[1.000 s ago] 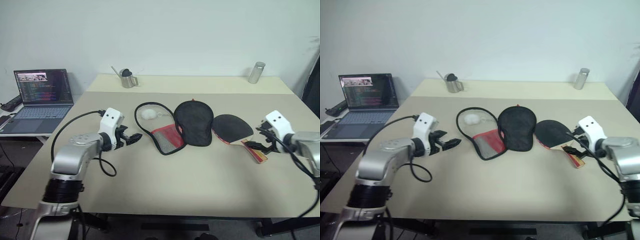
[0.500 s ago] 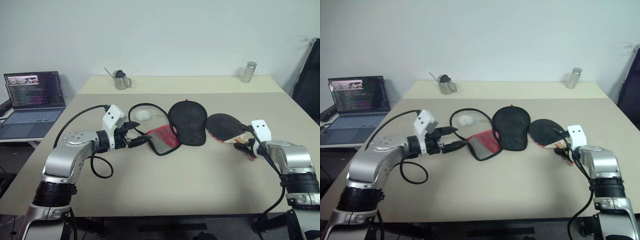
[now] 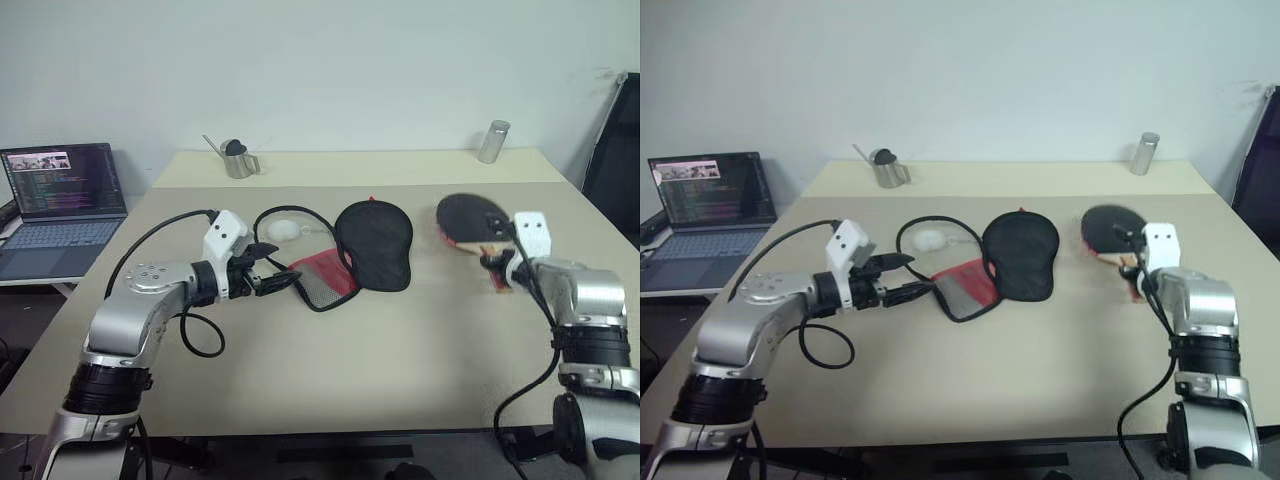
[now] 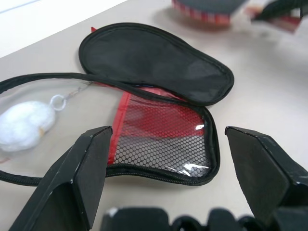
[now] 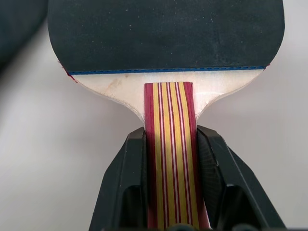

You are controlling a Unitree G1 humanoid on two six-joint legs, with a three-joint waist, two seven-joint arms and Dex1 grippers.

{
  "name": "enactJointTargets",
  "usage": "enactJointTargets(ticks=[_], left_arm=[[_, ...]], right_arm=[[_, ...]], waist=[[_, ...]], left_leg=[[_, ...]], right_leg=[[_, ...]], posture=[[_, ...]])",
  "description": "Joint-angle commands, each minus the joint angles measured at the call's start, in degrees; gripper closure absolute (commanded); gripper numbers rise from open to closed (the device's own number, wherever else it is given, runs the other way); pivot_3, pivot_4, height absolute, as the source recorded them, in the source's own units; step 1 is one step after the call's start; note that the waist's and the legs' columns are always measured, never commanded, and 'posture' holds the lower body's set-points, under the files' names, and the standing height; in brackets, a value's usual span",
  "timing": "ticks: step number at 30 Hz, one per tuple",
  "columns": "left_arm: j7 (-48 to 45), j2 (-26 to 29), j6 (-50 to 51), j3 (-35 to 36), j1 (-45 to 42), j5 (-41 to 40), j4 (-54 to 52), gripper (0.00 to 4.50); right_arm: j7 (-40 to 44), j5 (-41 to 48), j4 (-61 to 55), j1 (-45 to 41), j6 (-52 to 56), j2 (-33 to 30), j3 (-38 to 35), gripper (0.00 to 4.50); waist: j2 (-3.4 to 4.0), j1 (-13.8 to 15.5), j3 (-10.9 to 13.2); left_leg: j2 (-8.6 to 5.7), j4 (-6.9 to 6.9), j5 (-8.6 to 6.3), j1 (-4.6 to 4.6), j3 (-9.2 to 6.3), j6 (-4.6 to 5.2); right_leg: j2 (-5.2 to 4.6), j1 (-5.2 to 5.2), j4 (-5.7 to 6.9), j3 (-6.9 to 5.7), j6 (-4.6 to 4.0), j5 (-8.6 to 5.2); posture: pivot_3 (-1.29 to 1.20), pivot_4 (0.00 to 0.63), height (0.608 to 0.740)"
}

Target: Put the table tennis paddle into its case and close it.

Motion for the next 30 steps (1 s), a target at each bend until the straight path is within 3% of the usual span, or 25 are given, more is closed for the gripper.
enactJointTargets(ticks=[1, 5, 9, 14, 21, 30], left_arm=[[0.56, 0.85, -1.13, 1.7, -0.47, 0.04, -0.93, 0.38], [1.06, 0.52, -1.53, 1.29, -0.89, 0.29, -0.26, 0.38], [2.06, -0.71, -1.83, 0.19, -1.48, 0.84, 0.07, 0.38], [3.13, -1.59, -0.93, 0.08, -0.97, 0.71, -1.63, 0.38], [4.68, -0.97, 1.52, 1.26, 2.44, -0.54, -6.8, 0.38], [6.26, 0.29, 4.05, 2.48, 4.92, -1.36, -10.75, 0.38]], right_arm=[[-4.09, 1.16, -4.12, -6.21, -1.99, 3.14, -1.45, 3.45], [-8.66, 1.71, 1.93, -15.12, -7.06, 10.13, -1.62, 3.45], [-13.74, 2.28, 17.85, -23.86, -18.96, 20.18, -2.09, 3.45], [-16.48, 1.66, 34.99, -27.04, -31.4, 27.25, -1.74, 3.45], [-18.07, -0.36, 50.47, -26.13, -41.38, 27.84, -0.24, 3.45], [-17.54, -0.4, 55.86, -27.55, -43.66, 27.87, 0.21, 3.45]], waist=[[0.0, -0.08, 0.0], [0.04, -0.25, 0.02], [0.04, -0.53, 0.02], [0.03, -0.59, 0.02], [0.05, -0.9, 0.03], [0.05, -2.82, 0.02]], left_leg=[[0.0, 0.0, 0.0, 0.0, 0.01, 0.0], [0.0, 0.01, 0.0, 0.0, 0.06, 0.0], [0.01, -0.01, 0.0, 0.01, 0.03, 0.0], [-0.02, -0.02, 0.0, -0.07, -0.09, 0.0], [-0.07, -0.01, 0.01, -0.33, -0.14, -0.01], [0.0, 0.05, 0.03, -0.64, -0.04, -0.03]], right_leg=[[0.0, -0.01, 0.01, 0.01, 0.0, 0.0], [0.0, -0.07, 0.1, 0.07, 0.0, 0.0], [0.03, -0.08, 0.07, 0.04, -0.01, 0.0], [0.0, -0.07, -0.01, -0.03, -0.01, 0.0], [-0.03, -0.29, -0.04, -0.04, -0.01, 0.0], [0.0, -0.72, 0.13, 0.03, -0.02, 0.01]], posture=[[0.0, 0.15, 0.74], [0.0, 0.15, 0.74], [0.0, 0.15, 0.74], [0.0, 0.15, 0.74], [0.0, 0.15, 0.74], [0.0, 0.15, 0.74]])
